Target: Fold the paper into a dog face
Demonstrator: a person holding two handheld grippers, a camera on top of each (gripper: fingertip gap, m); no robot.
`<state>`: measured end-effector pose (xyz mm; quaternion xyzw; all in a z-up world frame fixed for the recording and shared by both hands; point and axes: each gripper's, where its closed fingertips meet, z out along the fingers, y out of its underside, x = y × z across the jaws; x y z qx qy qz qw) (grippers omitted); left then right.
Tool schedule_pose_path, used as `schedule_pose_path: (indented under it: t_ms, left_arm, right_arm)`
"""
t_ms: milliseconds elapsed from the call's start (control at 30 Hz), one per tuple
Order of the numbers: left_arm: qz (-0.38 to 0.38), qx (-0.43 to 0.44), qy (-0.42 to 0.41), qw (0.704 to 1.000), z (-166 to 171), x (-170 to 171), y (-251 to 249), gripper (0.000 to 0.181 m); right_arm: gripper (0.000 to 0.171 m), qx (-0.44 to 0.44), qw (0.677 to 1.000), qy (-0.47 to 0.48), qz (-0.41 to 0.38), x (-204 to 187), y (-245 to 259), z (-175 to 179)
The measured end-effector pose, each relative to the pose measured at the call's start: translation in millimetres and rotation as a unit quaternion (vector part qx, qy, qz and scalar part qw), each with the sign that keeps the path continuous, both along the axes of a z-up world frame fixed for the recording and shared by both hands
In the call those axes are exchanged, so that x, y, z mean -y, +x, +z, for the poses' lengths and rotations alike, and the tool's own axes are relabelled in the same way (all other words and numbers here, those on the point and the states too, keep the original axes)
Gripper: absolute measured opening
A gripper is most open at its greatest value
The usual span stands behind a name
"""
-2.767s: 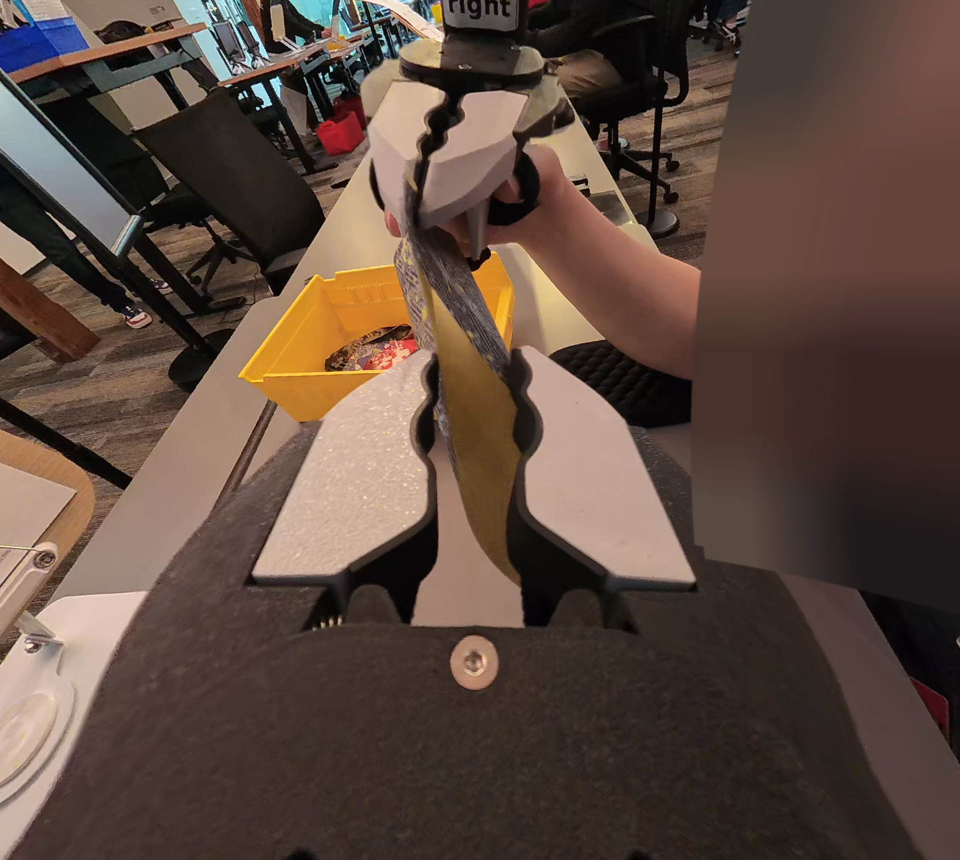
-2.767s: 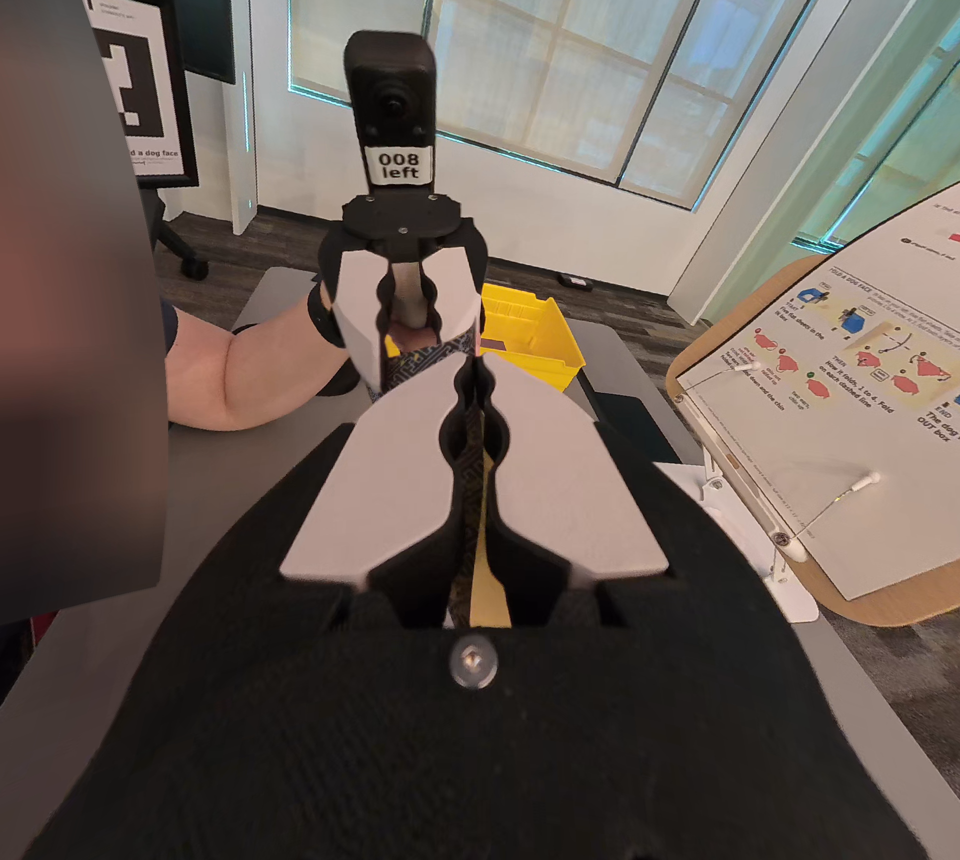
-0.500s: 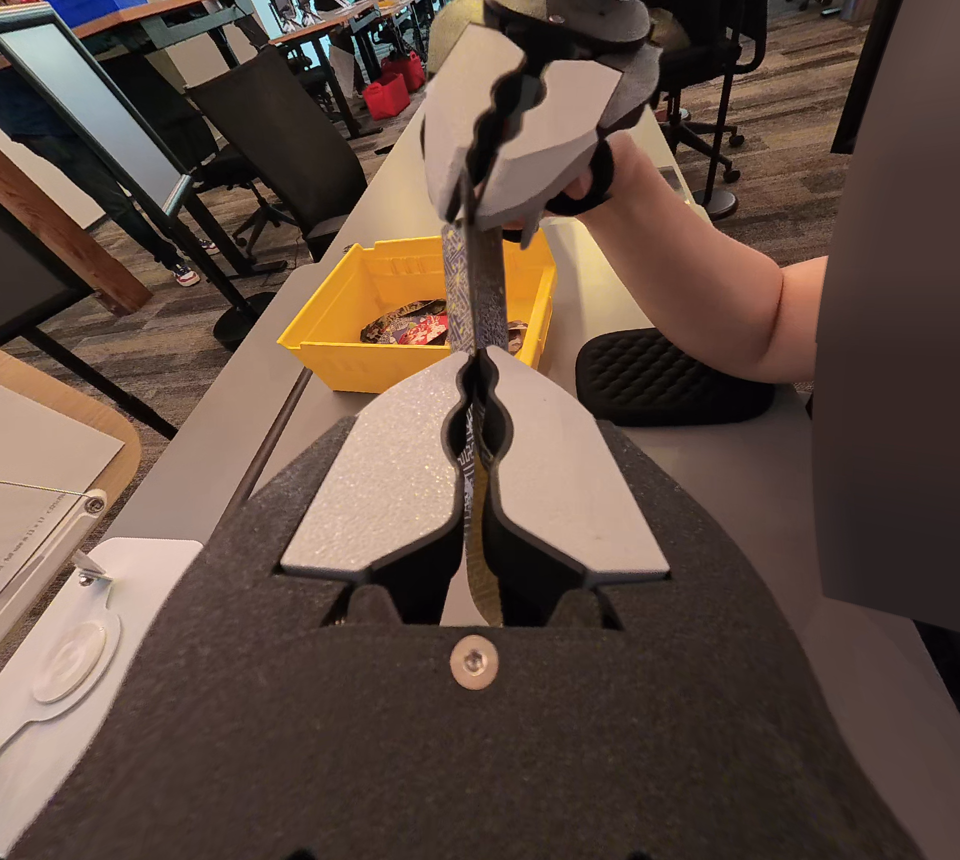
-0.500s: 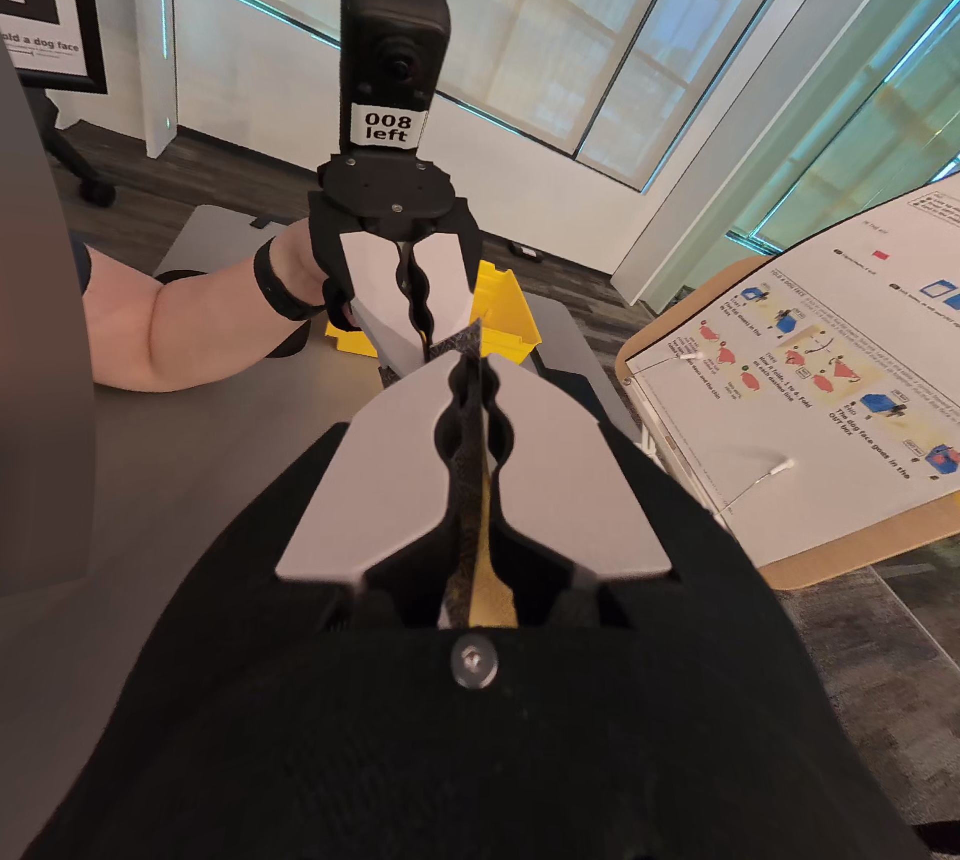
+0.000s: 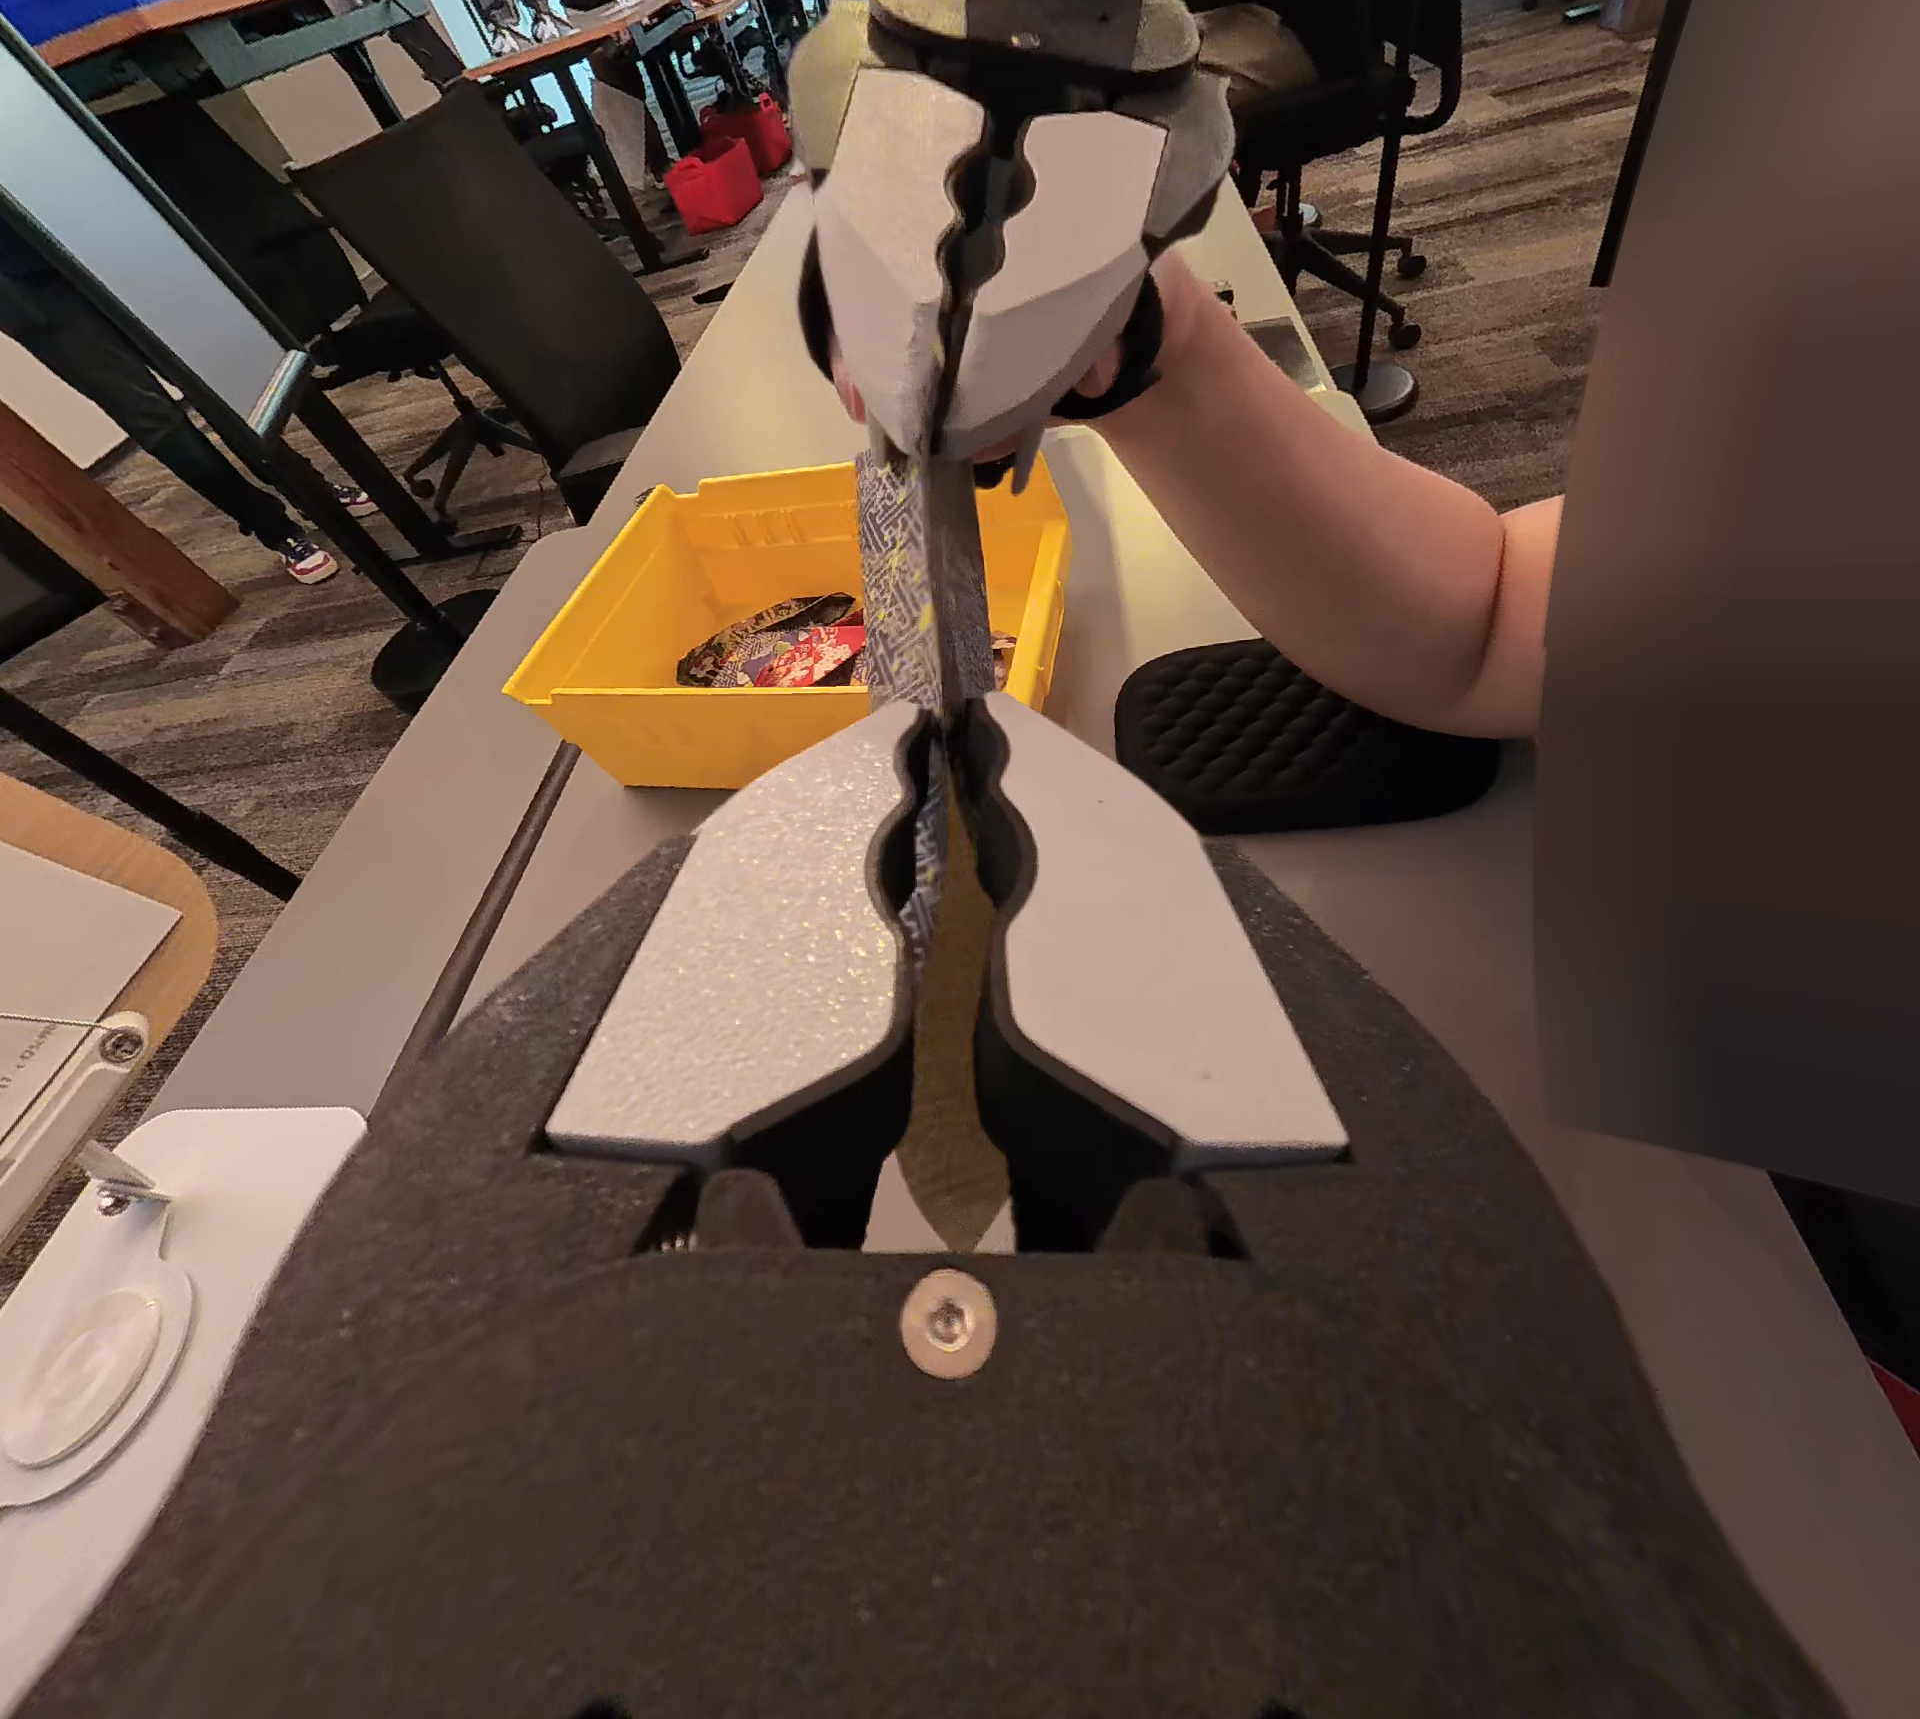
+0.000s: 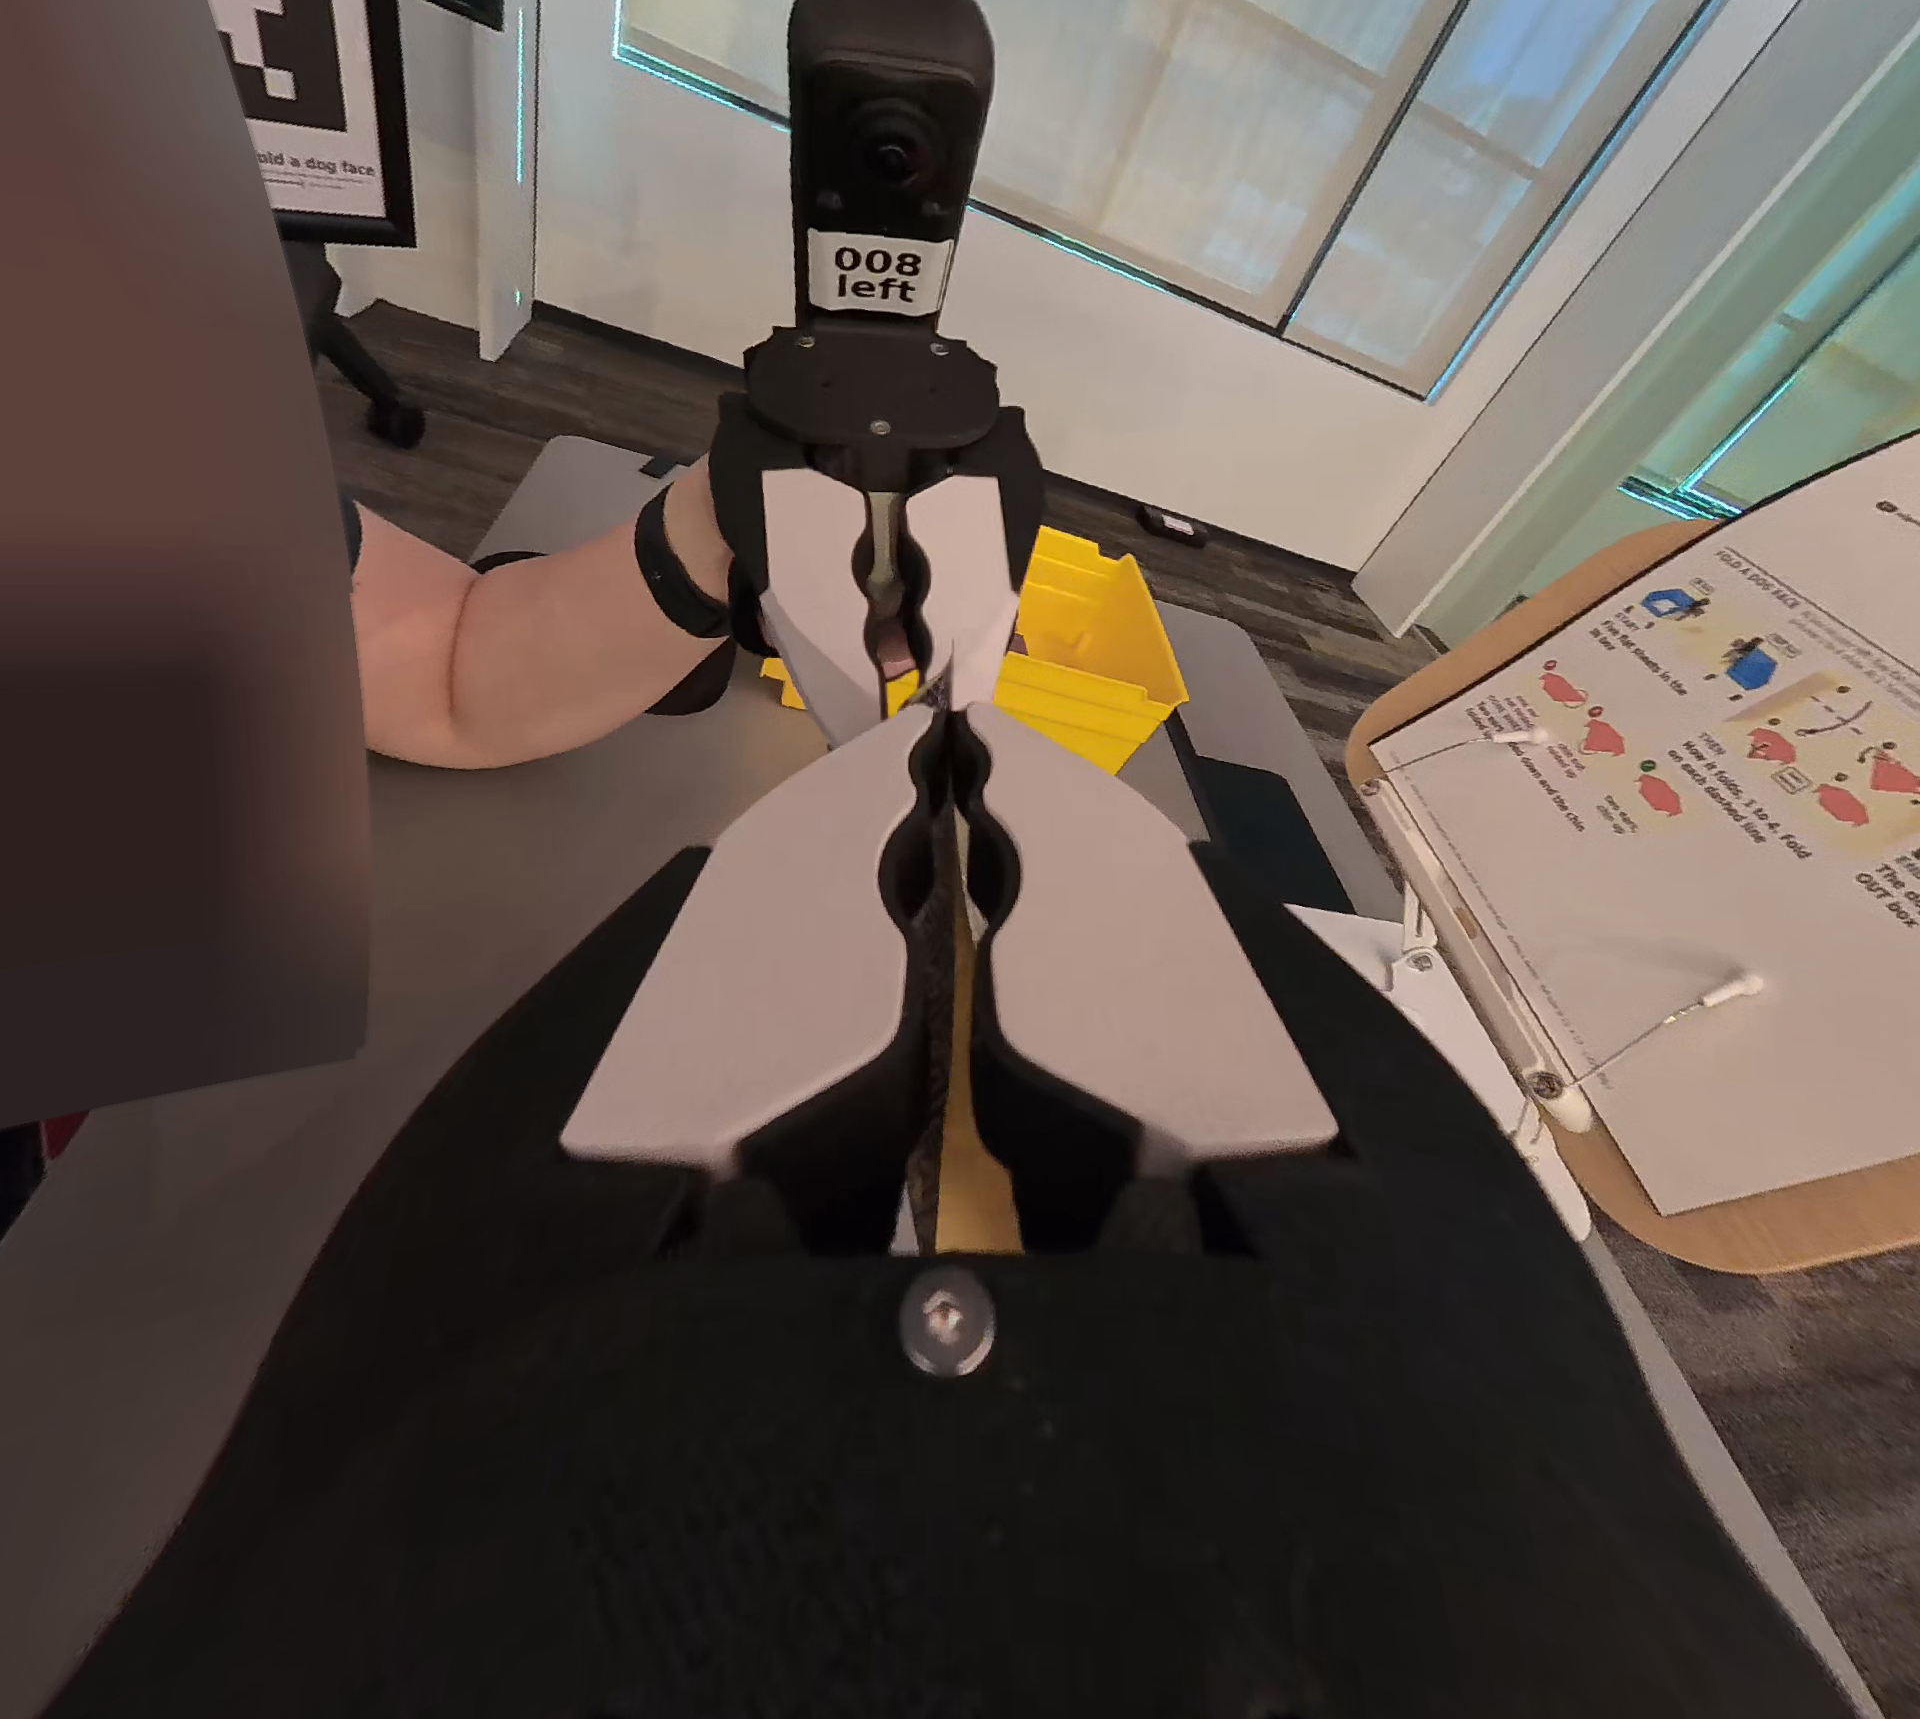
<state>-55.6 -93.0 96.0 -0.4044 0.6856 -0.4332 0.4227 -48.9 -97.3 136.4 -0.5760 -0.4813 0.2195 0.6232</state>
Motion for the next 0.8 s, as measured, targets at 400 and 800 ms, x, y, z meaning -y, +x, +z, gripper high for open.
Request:
schedule_pose_path:
  t_ms: [400,800]
  left_arm:
    - [-0.01,0.034,0.028,0.999,8,9,1,0.016]
    - [-0.017,0.044,0.022,0.999,12,8,-3,0.004]
  right_arm:
    - [0.001,0.006,0.995,-0.073,0.062,-2,-18,-20]
    - [0.002,-0.029,0.993,-0.091,0.069,-5,-19,-12]
